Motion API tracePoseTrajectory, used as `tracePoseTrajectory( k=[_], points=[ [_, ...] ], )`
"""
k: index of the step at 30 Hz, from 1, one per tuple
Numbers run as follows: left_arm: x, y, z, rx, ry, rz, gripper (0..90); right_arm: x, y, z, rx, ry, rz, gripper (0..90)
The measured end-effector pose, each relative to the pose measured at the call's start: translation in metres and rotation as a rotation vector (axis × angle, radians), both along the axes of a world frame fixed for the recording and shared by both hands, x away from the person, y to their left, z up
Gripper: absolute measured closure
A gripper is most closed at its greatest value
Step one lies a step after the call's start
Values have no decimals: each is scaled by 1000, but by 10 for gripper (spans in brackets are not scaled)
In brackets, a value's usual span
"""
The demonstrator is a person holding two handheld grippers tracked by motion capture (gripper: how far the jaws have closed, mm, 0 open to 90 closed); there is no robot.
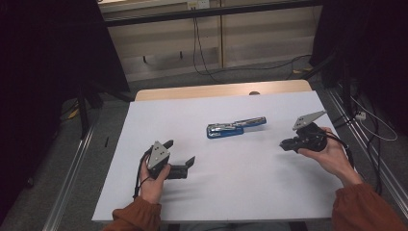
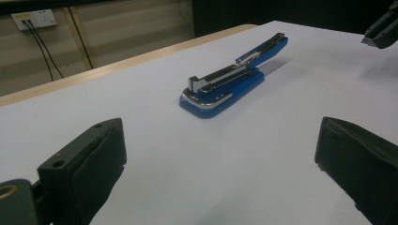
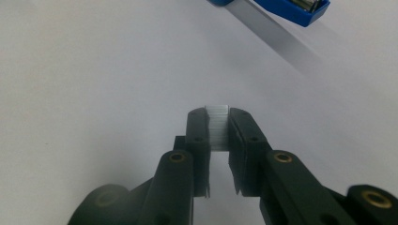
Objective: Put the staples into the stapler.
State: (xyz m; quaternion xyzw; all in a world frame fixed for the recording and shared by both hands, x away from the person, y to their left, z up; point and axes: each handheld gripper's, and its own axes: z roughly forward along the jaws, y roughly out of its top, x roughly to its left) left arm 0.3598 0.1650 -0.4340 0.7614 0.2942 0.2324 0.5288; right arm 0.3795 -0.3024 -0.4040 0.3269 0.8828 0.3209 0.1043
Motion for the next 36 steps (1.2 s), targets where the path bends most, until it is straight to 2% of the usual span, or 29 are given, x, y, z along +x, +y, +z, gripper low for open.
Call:
tracePoseTrajectory(
  k=[10,18,25,28,36],
  points=[
    [0,-1,0,-6,4,-10,27,0,7,8,35,-43,13,791],
    [1,-1,-1,-13,3,-1,24,4,16,12,16,-53,32,791],
    [2,-1,-1,-11,2,-3,23,7,24,17,25,-75,41,791],
    [2,-1,-1,-12,1,-5,23,7,31,16,13,-72,58,791],
    [2,-1,-1,-13,6,-2,23,13,43,20,23,-85,82,791]
  ],
)
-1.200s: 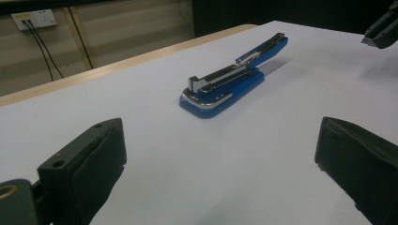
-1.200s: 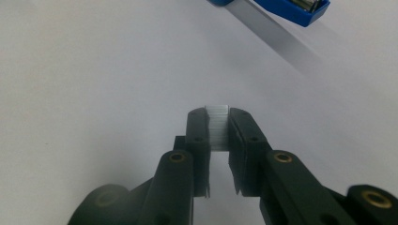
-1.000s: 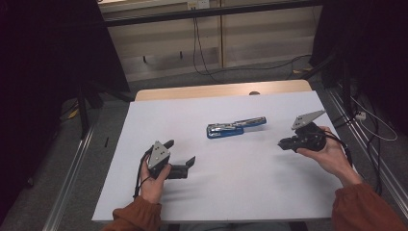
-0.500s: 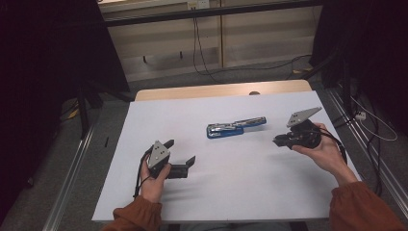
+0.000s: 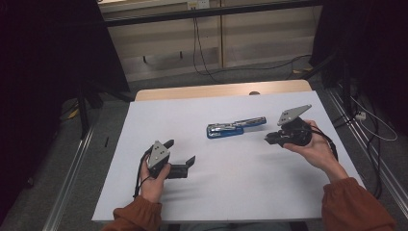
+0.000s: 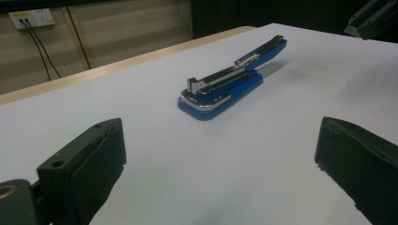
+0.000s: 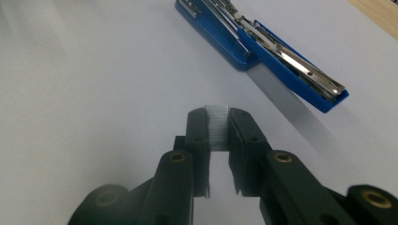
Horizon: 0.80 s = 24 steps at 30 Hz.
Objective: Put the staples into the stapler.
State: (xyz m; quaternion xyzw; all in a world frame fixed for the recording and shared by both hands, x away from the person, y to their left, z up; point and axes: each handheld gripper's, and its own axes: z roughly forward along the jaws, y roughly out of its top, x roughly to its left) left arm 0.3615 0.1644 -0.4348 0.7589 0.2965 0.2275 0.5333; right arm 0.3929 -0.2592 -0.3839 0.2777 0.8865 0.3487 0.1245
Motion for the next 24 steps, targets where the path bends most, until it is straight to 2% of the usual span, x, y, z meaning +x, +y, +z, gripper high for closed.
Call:
tracePoseTrajectory(
  k=[6,12,16,24],
  points=[
    [0,0,0,3,-2,0,23,7,10,5,19,-15,14,791],
    [0,1,0,1,-1,0,23,15,21,11,-6,-38,27,791],
    [-1,1,1,9,-15,3,24,21,28,13,-15,-39,34,791],
    [0,3,1,8,-13,15,24,32,41,18,-21,-52,55,791]
  ],
)
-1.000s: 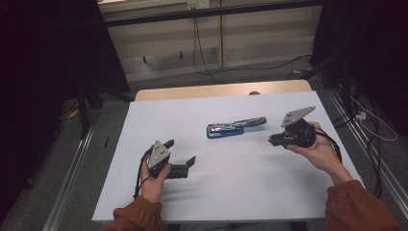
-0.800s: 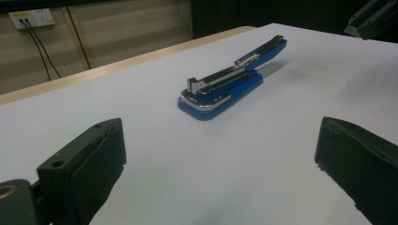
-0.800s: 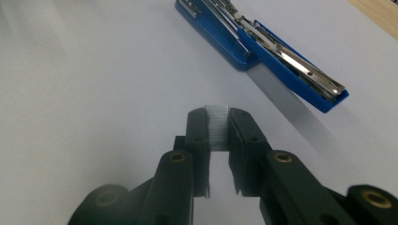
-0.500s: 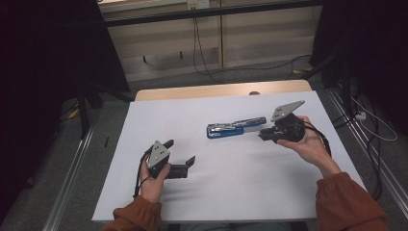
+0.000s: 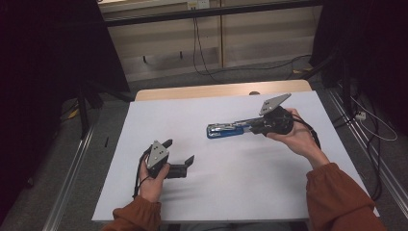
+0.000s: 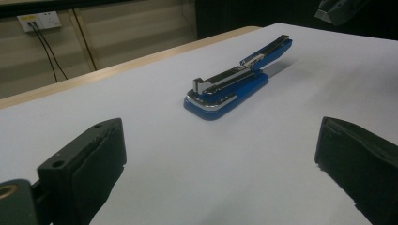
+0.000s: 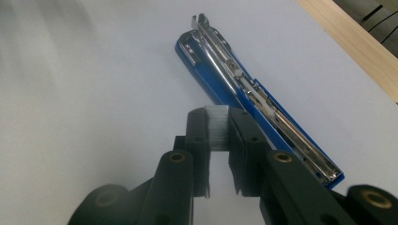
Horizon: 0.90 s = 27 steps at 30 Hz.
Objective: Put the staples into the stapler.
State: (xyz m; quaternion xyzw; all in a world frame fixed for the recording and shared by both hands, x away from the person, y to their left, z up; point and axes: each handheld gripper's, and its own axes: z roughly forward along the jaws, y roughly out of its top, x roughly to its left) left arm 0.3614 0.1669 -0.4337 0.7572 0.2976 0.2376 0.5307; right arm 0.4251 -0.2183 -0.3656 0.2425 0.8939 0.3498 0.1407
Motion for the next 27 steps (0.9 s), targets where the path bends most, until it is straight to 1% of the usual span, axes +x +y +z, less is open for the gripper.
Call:
tracePoseTrajectory(
  k=[4,7,12,15,18,20,22,24,26,27],
  points=[
    [0,0,0,-2,-2,-1,24,4,7,3,6,-10,13,791],
    [0,0,0,-5,0,4,24,8,11,3,-5,-7,21,791],
    [-1,1,1,-12,1,13,24,15,21,6,-5,-14,38,791],
    [-1,2,2,-13,2,14,24,21,27,6,-22,-7,44,791],
    [-2,2,2,-16,0,14,24,27,34,9,-27,-9,58,791],
    [-6,5,4,-6,9,17,26,29,39,10,-40,-13,71,791],
    [-9,8,5,-27,-2,36,21,31,44,11,-53,-17,87,791],
    [-10,10,6,-23,1,37,23,33,47,10,-50,-14,99,791],
    [-12,12,4,-25,11,40,22,36,49,9,-63,-14,105,791],
    [-12,13,4,-28,11,44,22,37,50,8,-60,-11,111,791]
  ],
)
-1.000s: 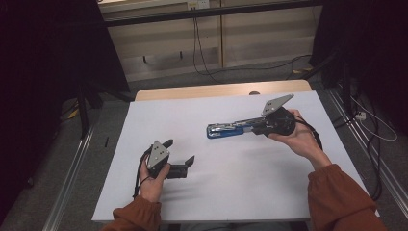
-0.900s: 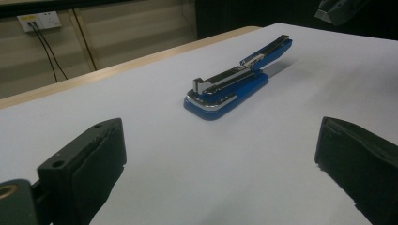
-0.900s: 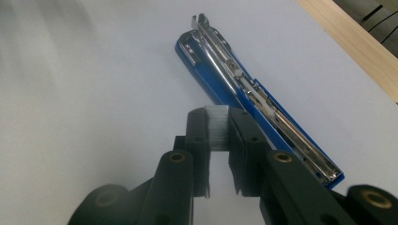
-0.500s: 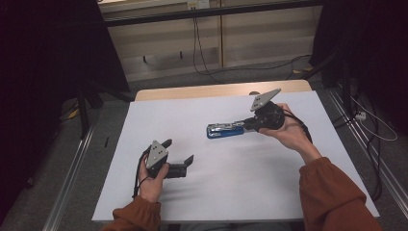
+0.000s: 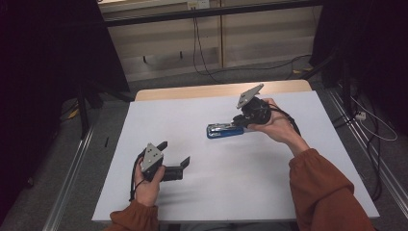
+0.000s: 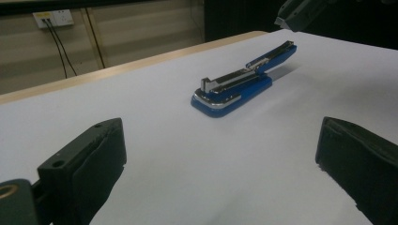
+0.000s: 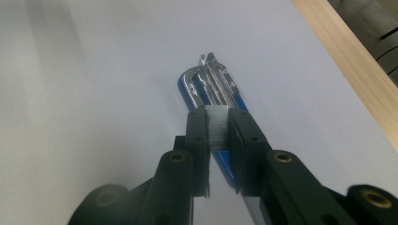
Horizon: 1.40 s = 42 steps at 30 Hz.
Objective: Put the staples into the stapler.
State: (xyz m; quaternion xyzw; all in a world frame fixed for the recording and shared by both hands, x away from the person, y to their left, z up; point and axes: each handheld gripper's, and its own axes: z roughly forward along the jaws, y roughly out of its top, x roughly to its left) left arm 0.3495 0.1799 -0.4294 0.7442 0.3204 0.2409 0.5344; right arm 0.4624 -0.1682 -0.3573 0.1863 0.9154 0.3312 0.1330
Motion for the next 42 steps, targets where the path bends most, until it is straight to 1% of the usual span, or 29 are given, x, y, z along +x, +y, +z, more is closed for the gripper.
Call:
tracePoseTrajectory(
  k=[3,7,9,11,13,15,16,18,20,21,22,23,24,26,28,31,32,37,39,42],
  points=[
    [-1,4,1,-7,-9,9,22,4,2,0,-7,-3,8,791],
    [-1,6,1,-15,-3,28,21,10,5,1,-4,-6,15,791],
    [-1,6,1,-8,-9,20,21,13,7,2,-11,-9,20,791],
    [0,6,2,-17,-2,14,21,15,10,3,-10,-9,26,791],
    [1,6,3,-28,-7,19,21,17,13,3,-18,-12,33,791],
    [1,8,4,-20,-18,21,21,21,17,3,-25,-21,33,791],
    [1,8,4,-26,-16,21,21,23,18,3,-29,-23,31,791],
    [3,8,4,-23,-16,29,21,27,21,3,-29,-27,38,791],
    [3,8,3,-16,-15,25,21,29,25,2,-41,-20,44,791],
    [4,8,3,-19,-14,27,21,31,26,1,-48,-20,45,791],
    [4,8,2,-20,-14,30,21,32,28,1,-48,-21,48,791],
    [5,9,2,-13,-10,26,21,33,29,1,-44,-22,49,791],
    [6,9,1,-19,-4,30,21,35,31,0,-46,-20,52,791],
    [7,10,1,-12,-4,32,21,37,35,-2,-52,-16,59,791],
    [8,10,1,-18,-6,33,21,39,38,-3,-58,-11,71,791],
    [8,10,1,-10,-9,30,21,43,43,-7,-62,-10,85,791],
    [8,9,1,-10,-6,29,21,44,44,-8,-58,-5,86,791],
    [7,9,1,-9,-8,28,21,50,53,-13,-84,-6,94,792],
    [7,9,1,-7,-6,28,21,51,55,-14,-94,-8,95,791],
    [7,9,1,-7,-9,25,21,53,58,-14,-96,-9,100,791]
  ],
)
